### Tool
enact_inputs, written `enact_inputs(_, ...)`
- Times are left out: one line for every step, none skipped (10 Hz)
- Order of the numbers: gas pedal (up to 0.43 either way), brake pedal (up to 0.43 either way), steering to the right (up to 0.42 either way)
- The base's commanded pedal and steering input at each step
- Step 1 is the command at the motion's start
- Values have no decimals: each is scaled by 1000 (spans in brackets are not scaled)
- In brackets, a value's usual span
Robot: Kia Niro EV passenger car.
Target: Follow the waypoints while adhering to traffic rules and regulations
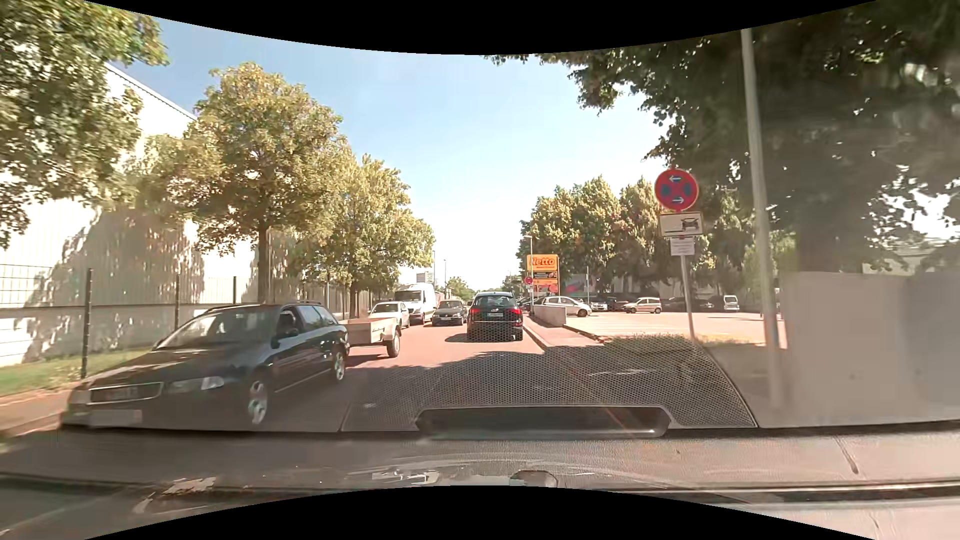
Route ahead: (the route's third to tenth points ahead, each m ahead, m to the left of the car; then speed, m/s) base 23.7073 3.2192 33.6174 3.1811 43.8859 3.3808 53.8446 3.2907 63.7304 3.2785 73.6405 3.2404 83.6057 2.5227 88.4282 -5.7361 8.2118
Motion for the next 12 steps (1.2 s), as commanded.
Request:
enact_inputs(0,0,3)
enact_inputs(0,0,3)
enact_inputs(0,0,3)
enact_inputs(0,0,2)
enact_inputs(0,0,-1)
enact_inputs(0,0,-4)
enact_inputs(0,0,-2)
enact_inputs(8,0,0)
enact_inputs(8,0,0)
enact_inputs(28,0,0)
enact_inputs(39,0,0)
enact_inputs(39,0,0)
